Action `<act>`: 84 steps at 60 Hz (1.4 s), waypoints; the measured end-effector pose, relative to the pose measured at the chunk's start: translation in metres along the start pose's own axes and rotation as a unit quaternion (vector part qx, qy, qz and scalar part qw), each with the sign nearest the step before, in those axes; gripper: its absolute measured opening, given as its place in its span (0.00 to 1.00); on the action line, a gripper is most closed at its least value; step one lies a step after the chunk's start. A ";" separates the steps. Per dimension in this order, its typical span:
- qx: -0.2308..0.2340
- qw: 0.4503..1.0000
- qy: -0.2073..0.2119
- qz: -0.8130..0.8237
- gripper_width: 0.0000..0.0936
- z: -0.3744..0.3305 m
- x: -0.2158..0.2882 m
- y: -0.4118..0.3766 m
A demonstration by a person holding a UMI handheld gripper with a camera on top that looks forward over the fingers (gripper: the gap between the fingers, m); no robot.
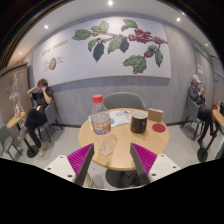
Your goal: Pour water
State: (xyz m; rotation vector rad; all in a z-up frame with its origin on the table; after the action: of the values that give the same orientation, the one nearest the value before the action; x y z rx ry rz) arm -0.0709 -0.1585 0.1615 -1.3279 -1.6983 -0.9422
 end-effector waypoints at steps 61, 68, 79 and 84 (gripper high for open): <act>-0.065 0.980 0.175 0.067 0.36 0.161 0.067 -0.012; 0.002 0.948 0.198 0.249 0.35 0.187 0.092 0.010; 0.129 0.805 0.213 0.538 0.36 0.235 0.118 0.039; 0.151 0.725 0.226 0.633 0.36 0.251 0.145 0.039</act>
State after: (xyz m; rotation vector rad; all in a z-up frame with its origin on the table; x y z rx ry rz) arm -0.0883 0.1325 0.1868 -1.4429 -0.2673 -0.0915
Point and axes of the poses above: the point between the fingertips, and its own axes, seen from behind it with the camera up: y to the right, x up, z forward, the way the camera looks, the point moved 4 cm from there along -z, backward, against the way the camera looks, and after that the axes turned 9 degrees about -z, right-handed, at the moved point
